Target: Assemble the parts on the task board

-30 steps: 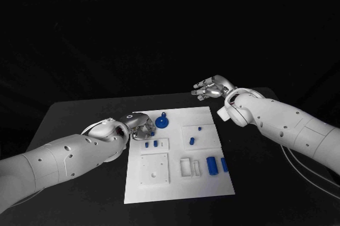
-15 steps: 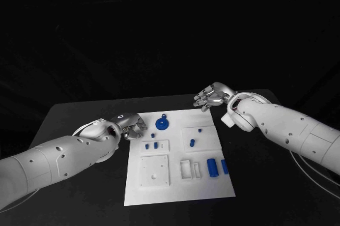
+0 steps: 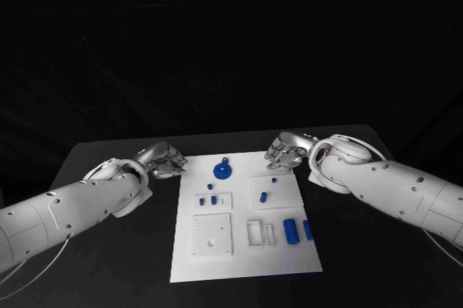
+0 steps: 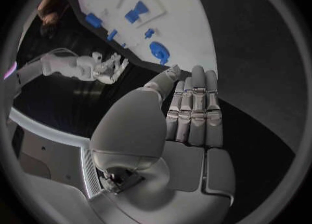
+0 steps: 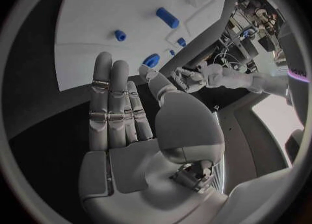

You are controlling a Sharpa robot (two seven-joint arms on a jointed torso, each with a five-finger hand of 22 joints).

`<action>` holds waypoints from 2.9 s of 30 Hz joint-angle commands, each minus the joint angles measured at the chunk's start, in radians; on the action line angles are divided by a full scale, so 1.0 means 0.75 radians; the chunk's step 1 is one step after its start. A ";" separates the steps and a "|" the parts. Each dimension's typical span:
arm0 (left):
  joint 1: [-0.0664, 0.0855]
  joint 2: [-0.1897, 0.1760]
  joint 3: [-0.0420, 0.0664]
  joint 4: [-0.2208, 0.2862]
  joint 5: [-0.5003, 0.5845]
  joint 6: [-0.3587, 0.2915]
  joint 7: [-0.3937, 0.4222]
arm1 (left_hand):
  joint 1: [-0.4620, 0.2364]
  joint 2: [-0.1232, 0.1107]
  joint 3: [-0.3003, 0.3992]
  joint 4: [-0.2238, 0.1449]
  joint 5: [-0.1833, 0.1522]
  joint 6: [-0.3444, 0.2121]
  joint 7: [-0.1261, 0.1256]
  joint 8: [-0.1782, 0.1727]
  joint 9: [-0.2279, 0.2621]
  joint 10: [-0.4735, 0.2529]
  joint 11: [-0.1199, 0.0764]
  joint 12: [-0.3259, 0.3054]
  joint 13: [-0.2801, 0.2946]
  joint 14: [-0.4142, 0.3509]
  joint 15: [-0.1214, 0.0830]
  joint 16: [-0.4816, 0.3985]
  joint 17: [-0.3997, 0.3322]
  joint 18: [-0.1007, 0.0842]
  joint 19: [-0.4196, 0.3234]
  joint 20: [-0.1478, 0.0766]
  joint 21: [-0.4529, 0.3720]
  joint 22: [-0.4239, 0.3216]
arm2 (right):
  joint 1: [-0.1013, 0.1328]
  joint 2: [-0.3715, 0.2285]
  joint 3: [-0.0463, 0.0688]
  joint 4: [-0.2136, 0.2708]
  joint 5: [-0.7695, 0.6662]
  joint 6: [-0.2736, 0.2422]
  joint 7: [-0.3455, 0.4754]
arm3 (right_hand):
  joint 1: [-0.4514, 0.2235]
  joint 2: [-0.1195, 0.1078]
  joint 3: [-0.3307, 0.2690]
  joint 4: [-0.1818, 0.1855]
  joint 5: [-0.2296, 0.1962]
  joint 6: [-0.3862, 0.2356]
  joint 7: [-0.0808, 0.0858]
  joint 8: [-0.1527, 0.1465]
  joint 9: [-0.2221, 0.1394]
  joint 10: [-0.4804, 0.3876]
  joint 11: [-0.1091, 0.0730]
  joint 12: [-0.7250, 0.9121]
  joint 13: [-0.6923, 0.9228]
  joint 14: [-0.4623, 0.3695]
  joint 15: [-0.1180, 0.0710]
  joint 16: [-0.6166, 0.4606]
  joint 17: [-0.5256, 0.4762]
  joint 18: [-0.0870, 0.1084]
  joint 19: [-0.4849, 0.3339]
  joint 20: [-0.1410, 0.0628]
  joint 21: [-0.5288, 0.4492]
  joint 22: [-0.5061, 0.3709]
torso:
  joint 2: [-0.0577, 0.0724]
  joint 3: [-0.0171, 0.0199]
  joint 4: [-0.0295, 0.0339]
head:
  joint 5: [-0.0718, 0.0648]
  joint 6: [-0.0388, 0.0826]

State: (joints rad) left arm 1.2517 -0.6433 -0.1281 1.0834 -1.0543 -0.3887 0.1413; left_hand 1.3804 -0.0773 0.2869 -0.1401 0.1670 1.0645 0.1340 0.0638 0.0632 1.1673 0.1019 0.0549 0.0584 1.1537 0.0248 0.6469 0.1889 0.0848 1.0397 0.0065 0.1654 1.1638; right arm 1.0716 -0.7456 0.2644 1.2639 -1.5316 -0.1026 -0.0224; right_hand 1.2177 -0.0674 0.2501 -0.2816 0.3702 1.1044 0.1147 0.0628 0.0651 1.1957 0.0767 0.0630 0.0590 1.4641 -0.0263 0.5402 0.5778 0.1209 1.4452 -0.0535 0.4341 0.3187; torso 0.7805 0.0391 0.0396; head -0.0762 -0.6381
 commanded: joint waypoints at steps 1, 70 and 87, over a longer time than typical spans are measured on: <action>0.013 -0.033 0.009 0.047 0.475 -0.029 0.135 | -0.006 0.025 0.012 0.014 0.006 -0.008 0.012 -0.001 0.000 -0.062 0.025 0.006 0.000 -0.072 0.051 -0.236 -0.088 -0.030 -0.082 0.042 -0.120 -0.099 | -0.013 -0.015 -0.001 0.029 -0.224 0.043 -0.067 | -0.018 -0.008 0.007 0.003 -0.013 0.011 -0.002 -0.001 0.000 0.002 -0.007 -0.005 0.000 0.030 -0.011 0.057 0.041 0.007 0.005 -0.001 0.039 0.042 | -0.001 -0.0019 0.0012 | 0.002 0.002; 0.083 -0.190 0.021 0.252 1.007 0.008 0.262 | 0.012 0.065 -0.102 -0.003 0.017 -0.008 0.012 0.000 0.000 -0.156 0.065 0.007 -0.001 -0.068 0.150 -0.782 -0.166 -0.005 -0.034 0.149 -0.123 -1.251 | -0.123 0.019 -0.065 0.098 -0.593 -0.077 -0.192 | 0.011 -0.049 0.508 0.020 -0.283 0.277 -0.065 0.002 0.006 0.269 -0.088 -0.004 0.005 -0.020 -0.066 0.337 0.104 -0.008 -0.054 -0.059 0.210 0.603 | -0.002 -0.0030 0.0003 | 0.022 -0.019; 0.083 -0.190 0.021 0.228 1.007 0.008 0.268 | 0.011 0.068 -0.105 -0.008 0.017 -0.005 0.012 -0.001 -0.001 -0.162 0.066 0.008 -0.001 -0.075 0.152 -0.782 -0.166 -0.005 -0.038 0.151 -0.124 -1.258 | -0.123 -0.012 -0.007 0.168 -0.485 -0.162 -0.130 | 0.016 -0.050 0.521 0.030 -0.301 0.280 -0.066 0.002 0.010 0.270 -0.089 -0.004 0.005 -0.021 -0.066 0.341 0.103 -0.008 -0.038 -0.059 0.143 0.727 | -0.002 -0.0032 0.0000 | 0.023 -0.016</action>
State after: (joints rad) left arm 1.3116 -0.7869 -0.1135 1.2547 -0.3048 -0.3901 0.3250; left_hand 1.3907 -0.0354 0.2110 -0.1416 0.1770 1.0556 0.1428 0.0638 0.0633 1.0504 0.1519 0.0549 0.0584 1.1018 0.1379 0.0648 0.0655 0.0696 1.0131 0.1161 0.0712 0.2212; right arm 0.9797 -0.7534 0.2583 1.3841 -1.9287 -0.1983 -0.1524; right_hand 1.2230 -0.1046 0.6423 -0.2618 0.1368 1.3107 0.0636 0.0599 0.0716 1.3779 0.0264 0.0619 0.0613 1.4468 -0.0696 0.7919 0.6548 0.0982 1.4094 -0.1001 0.5458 0.8613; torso 0.7788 0.0368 0.0394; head -0.0586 -0.6504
